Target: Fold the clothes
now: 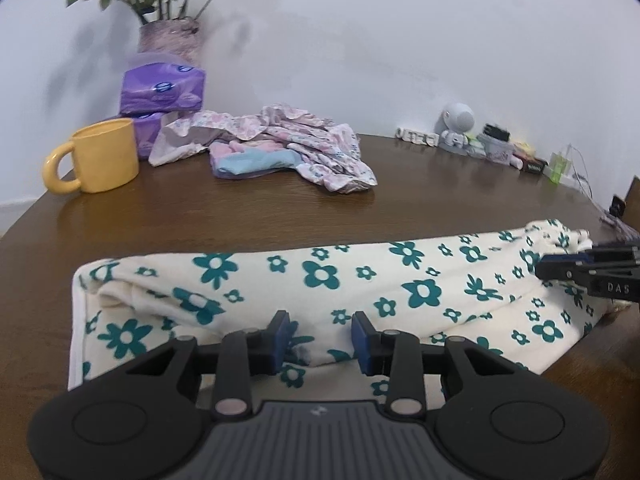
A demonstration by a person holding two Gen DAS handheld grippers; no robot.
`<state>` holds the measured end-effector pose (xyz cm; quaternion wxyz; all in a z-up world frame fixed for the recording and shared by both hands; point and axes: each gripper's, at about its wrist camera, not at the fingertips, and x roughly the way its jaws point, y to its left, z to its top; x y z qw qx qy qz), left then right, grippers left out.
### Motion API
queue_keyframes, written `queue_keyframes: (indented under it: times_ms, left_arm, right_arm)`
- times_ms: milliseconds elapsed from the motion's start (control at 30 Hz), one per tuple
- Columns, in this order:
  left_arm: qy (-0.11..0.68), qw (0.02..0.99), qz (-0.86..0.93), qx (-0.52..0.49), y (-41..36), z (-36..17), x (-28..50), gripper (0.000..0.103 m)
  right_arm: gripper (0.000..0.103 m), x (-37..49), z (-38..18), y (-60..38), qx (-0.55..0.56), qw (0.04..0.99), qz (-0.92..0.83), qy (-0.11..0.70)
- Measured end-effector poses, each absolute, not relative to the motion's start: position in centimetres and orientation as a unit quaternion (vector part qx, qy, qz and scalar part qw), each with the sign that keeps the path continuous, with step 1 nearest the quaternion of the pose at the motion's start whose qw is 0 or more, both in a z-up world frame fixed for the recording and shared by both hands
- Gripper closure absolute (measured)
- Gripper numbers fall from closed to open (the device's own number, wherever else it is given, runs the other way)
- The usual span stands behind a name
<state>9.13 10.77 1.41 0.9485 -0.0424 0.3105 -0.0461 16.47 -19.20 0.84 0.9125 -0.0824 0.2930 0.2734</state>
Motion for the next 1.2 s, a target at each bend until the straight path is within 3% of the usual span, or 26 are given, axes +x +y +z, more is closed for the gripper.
queue_keyframes:
  times_ms: [333, 533, 600, 833, 1200]
  left_arm:
    - [0.304, 0.95, -0.039, -0.055, 11.2, 1.4, 8.8, 0.072]
    - [0.284, 0.955, -0.043, -0.073, 12.0, 2.4, 8.0, 0.071]
    - [0.279, 0.957, -0.029, -0.077, 12.6, 2.7, 8.0, 0.071]
    - [0.3, 0.951, 0.002, -0.074, 13.6, 1.9, 9.0, 0.077]
    - [0.3, 0.951, 0.0, -0.075, 13.9, 1.3, 9.1, 0.077]
  right_arm:
    - [0.091, 16.4, 0.6, -19.4, -0.084, 0.91, 0.281, 0.293]
    - [0.08, 16.5, 2.1, -20.0, -0.063, 0.917, 0.279, 0.279]
    - [0.072, 16.7, 2.6, -20.2, -0.064, 0.924, 0.267, 0.267]
    - [0.071, 17.6, 1.3, -19.7, -0.095, 0.915, 0.256, 0.296]
    - [0.07, 17.1, 0.3, -20.8, -0.089, 0.913, 0.267, 0.294]
